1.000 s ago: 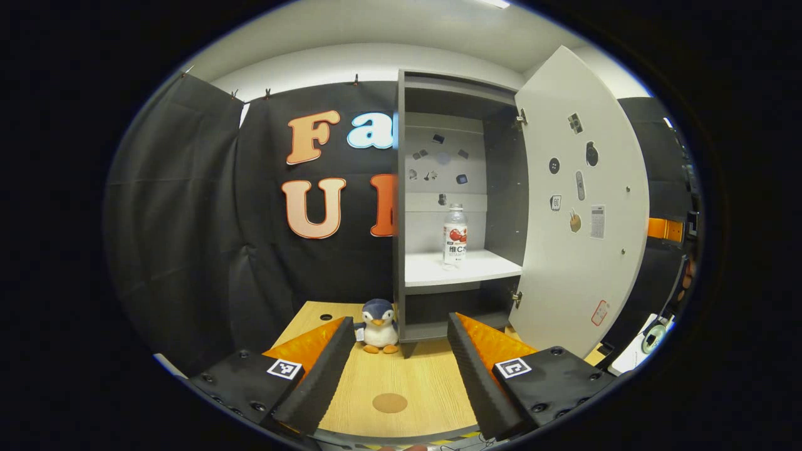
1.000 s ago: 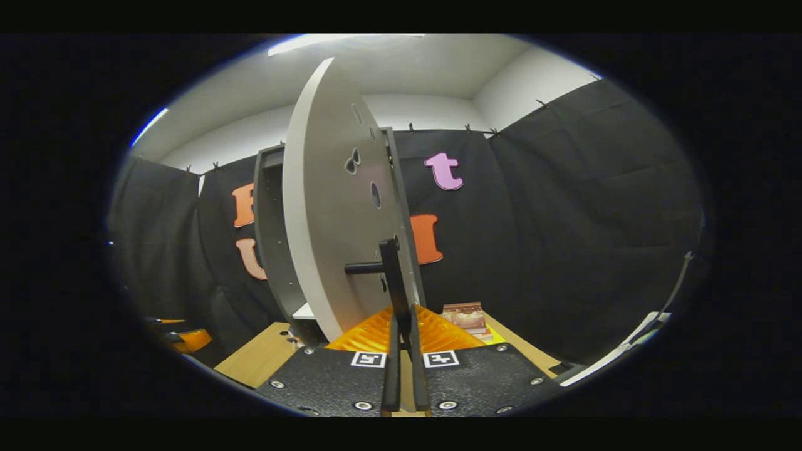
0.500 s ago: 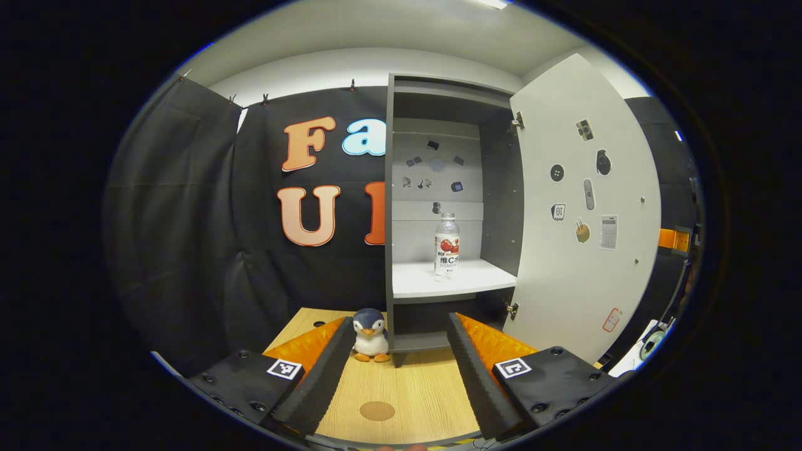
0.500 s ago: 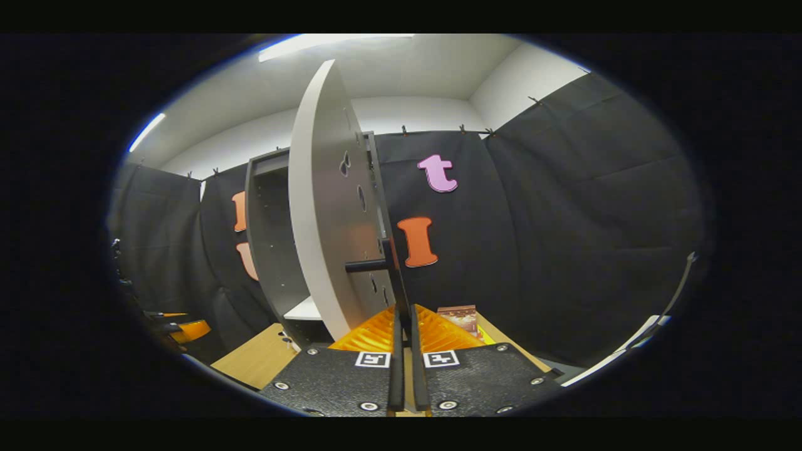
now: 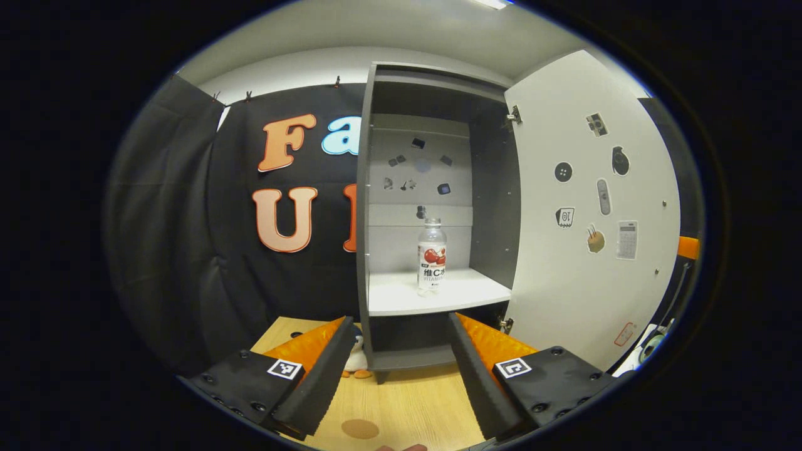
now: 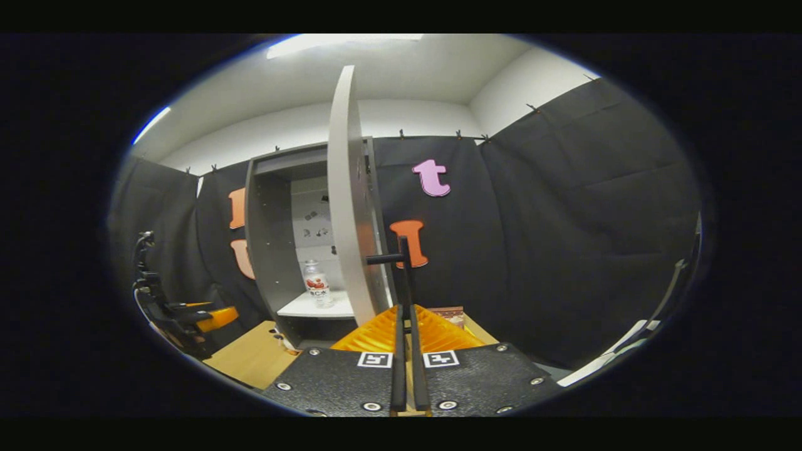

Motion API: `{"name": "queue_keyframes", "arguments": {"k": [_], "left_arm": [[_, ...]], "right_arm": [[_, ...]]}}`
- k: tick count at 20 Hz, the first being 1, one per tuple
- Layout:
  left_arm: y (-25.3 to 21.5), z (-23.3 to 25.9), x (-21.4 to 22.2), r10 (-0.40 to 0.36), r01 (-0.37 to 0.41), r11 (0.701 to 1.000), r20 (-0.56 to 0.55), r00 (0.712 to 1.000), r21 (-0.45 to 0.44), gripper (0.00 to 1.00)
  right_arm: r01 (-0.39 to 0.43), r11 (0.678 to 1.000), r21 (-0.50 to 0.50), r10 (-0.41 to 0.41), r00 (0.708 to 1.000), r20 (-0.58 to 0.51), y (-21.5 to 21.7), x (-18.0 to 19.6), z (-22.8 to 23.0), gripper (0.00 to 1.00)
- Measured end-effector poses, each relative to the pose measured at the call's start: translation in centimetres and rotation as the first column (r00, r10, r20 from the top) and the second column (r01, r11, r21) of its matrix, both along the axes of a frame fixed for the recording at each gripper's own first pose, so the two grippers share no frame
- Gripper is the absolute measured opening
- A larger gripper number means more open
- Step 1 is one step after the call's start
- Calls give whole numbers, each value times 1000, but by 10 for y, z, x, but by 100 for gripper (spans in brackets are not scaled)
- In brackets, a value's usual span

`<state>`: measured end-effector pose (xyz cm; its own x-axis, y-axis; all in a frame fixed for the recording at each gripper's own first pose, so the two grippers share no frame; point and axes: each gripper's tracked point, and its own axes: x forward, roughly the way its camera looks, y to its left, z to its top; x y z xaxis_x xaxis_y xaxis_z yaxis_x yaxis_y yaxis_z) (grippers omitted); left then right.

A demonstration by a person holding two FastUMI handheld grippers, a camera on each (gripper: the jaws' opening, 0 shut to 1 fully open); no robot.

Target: Open the cabinet door with the right hand, grasp the bottle in the cabinet with the left hand and place it on the coaster, then close the cabinet door with the right hand.

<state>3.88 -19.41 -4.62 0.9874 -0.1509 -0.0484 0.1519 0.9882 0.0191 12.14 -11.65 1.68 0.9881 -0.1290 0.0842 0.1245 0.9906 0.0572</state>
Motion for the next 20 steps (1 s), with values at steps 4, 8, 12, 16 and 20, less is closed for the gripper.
{"name": "queue_keyframes", "arguments": {"k": [4, 8, 12, 16, 20], "left_arm": [[-17, -4, 51, -34, 34, 999, 0, 999, -6, 94], [-36, -3, 101, -72, 72, 997, 18, 997, 6, 96], [-58, -3, 148, -102, 101, 995, 32, 994, 24, 94], [-71, 1, 192, -115, 113, 993, 60, 992, 25, 96], [-80, 4, 235, -118, 118, 993, 73, 990, 6, 96]], "right_arm": [[6, 1000, -31, -5, 1000, 31, 10, -8, 10, 2], [-10, 999, -40, 12, 999, 34, 24, -8, 9, 2], [-18, 1000, 0, 18, 1000, -15, 39, -7, -7, 0], [-26, 997, 67, 30, 998, -60, 53, 0, -20, 21], [-13, 992, 123, 27, 994, -110, 62, 5, -32, 25]]}}
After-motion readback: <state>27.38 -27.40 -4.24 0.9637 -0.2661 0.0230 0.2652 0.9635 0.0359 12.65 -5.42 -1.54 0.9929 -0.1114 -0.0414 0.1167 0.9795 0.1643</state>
